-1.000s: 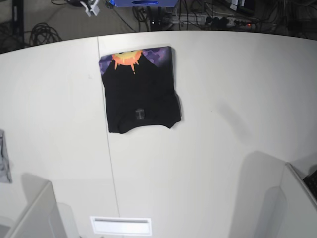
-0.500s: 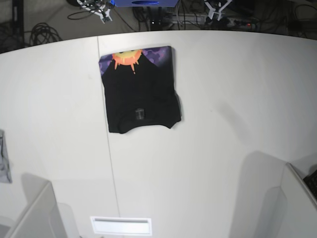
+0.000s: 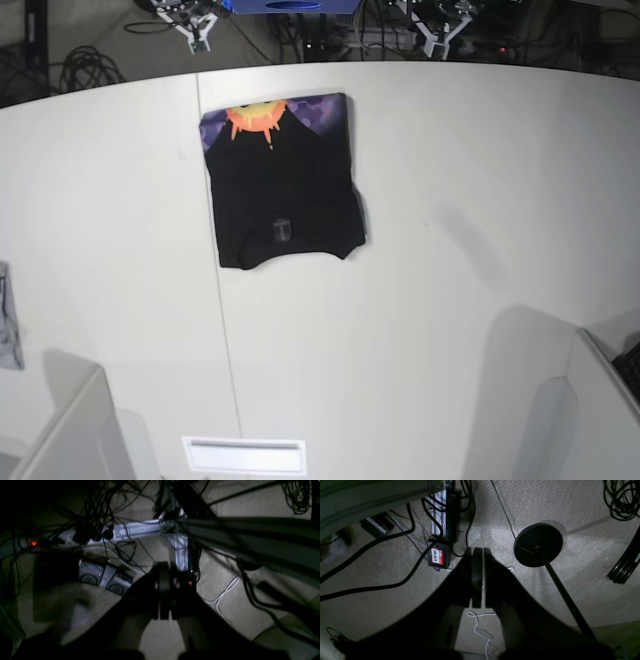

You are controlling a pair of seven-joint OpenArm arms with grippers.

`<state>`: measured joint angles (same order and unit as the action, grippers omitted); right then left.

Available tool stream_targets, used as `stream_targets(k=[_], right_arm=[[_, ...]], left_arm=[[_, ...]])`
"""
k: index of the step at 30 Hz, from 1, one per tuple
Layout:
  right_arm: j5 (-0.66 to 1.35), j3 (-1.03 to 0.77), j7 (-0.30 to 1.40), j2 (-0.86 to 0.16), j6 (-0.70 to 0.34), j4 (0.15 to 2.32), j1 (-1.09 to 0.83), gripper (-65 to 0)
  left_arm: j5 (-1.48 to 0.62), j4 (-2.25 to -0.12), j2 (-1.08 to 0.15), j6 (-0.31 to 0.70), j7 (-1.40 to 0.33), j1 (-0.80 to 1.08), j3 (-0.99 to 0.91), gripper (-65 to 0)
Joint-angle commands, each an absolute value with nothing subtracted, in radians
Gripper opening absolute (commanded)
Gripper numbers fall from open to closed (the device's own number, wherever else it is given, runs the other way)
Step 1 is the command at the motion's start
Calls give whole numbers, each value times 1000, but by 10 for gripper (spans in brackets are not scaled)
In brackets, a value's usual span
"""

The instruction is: Fold the T-shirt properly

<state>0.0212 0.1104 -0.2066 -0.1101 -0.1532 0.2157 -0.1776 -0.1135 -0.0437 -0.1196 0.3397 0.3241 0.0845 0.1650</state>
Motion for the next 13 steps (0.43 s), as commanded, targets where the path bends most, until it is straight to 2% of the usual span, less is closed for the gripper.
stream_targets(k=[1, 13], right_arm=[[21, 108, -213, -117, -151, 217, -177, -650], [22, 105, -213, -96, -151, 217, -176, -650]], left_arm=[[-119, -62, -125, 343, 331, 96, 165, -650], [-119, -88, -124, 343, 331, 117, 163, -650]])
